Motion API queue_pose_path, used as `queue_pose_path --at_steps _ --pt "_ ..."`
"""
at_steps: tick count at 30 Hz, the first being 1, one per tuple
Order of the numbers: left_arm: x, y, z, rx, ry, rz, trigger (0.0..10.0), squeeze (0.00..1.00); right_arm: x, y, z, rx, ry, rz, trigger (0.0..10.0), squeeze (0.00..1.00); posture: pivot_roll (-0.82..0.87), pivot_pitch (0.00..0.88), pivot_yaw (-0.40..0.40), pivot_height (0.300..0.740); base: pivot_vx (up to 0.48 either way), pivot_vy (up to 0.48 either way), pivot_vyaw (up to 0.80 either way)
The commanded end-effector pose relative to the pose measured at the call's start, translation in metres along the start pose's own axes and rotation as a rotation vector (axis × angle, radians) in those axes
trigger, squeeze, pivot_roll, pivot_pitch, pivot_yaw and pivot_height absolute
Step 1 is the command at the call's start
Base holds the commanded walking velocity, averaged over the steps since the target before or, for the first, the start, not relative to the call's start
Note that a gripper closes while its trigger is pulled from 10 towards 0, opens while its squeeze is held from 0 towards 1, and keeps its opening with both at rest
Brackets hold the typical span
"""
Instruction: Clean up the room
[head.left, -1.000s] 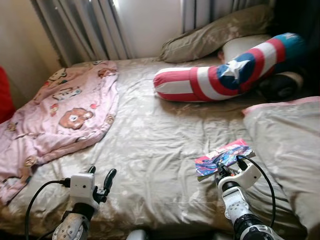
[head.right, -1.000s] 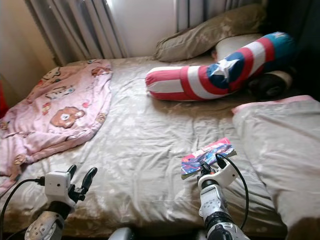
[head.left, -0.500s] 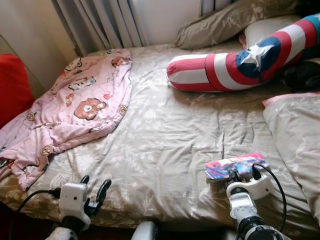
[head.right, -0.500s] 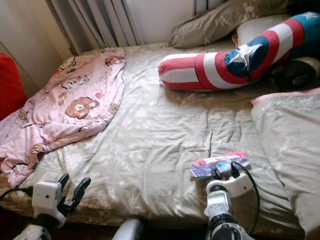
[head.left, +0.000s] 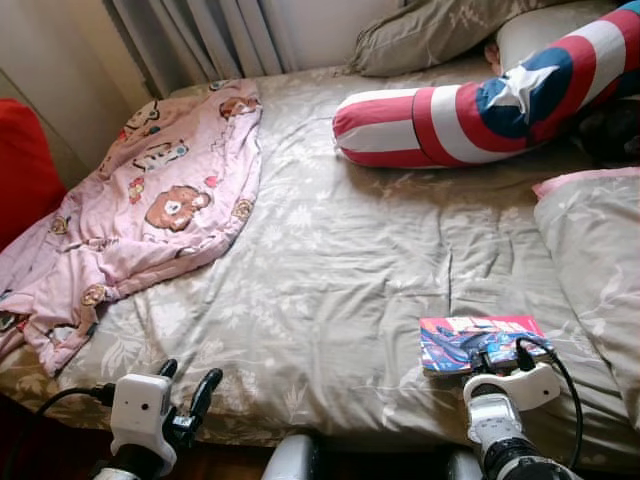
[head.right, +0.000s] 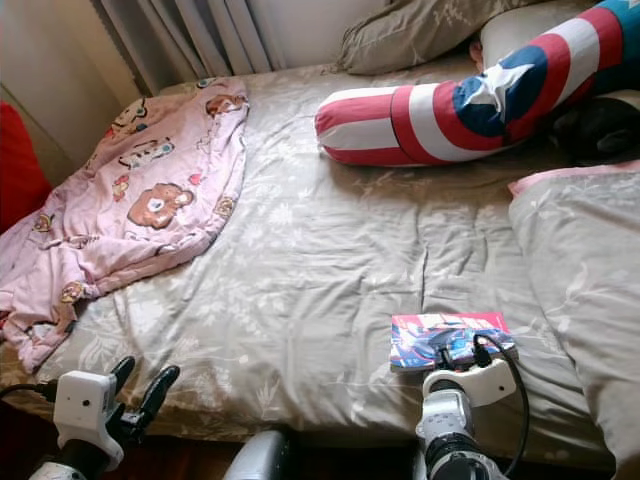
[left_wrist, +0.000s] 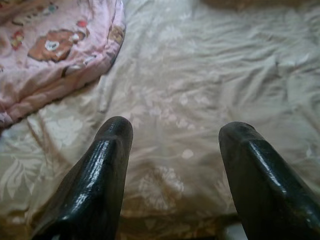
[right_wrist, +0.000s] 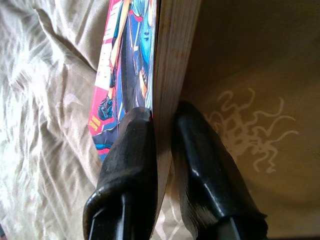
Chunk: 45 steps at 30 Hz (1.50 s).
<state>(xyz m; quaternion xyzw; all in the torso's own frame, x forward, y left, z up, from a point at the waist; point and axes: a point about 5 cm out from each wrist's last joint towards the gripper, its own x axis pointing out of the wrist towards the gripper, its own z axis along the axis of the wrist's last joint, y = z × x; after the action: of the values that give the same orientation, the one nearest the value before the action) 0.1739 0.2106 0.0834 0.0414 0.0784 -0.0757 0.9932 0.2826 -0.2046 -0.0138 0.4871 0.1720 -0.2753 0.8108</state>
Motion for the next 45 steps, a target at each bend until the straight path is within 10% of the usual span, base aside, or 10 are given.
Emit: queue_pose_path --at_steps 1,9,11,25,26,28,45 --pt "-0.003 0.002 0.002 0.019 0.013 -0.004 10.0 0.0 -0.003 -0.006 -0.011 -0.029 0.043 -0.029 10.0 0.0 0.26 0.166 0.192 0.643 0.0 0.0 0.0" --pt "-0.004 0.001 0.003 0.016 0.023 -0.007 10.0 0.0 -0.002 -0.009 -0.006 -0.053 0.03 -0.045 10.0 0.02 0.26 0.165 0.195 0.643 0.0 0.0 0.0" --pt "-0.004 0.002 0.003 0.015 0.025 -0.007 10.0 0.0 -0.002 -0.011 -0.005 -0.05 0.027 -0.048 10.0 0.73 0.26 0.163 0.197 0.643 0.0 0.0 0.0" --pt "0.0 0.001 0.003 0.014 0.031 -0.02 10.0 0.0 -0.004 -0.019 -0.003 -0.084 0.02 -0.086 10.0 0.61 0.25 0.148 0.196 0.643 0.0 0.0 0.0" --pt "0.002 0.001 0.002 0.014 0.031 -0.021 10.0 0.0 -0.005 -0.022 -0.004 -0.084 0.021 -0.098 10.0 0.17 0.25 0.145 0.195 0.643 0.0 0.0 0.0" --pt "0.004 0.001 0.001 0.013 0.032 -0.022 10.0 0.0 -0.006 -0.025 -0.005 -0.085 0.024 -0.114 10.0 0.0 0.24 0.136 0.192 0.643 0.0 0.0 0.0" --pt "0.025 0.001 -0.001 0.015 0.001 -0.02 10.0 0.0 -0.012 -0.04 -0.015 -0.194 0.056 -0.147 10.0 0.0 0.21 0.076 0.158 0.643 0.0 0.0 0.0"
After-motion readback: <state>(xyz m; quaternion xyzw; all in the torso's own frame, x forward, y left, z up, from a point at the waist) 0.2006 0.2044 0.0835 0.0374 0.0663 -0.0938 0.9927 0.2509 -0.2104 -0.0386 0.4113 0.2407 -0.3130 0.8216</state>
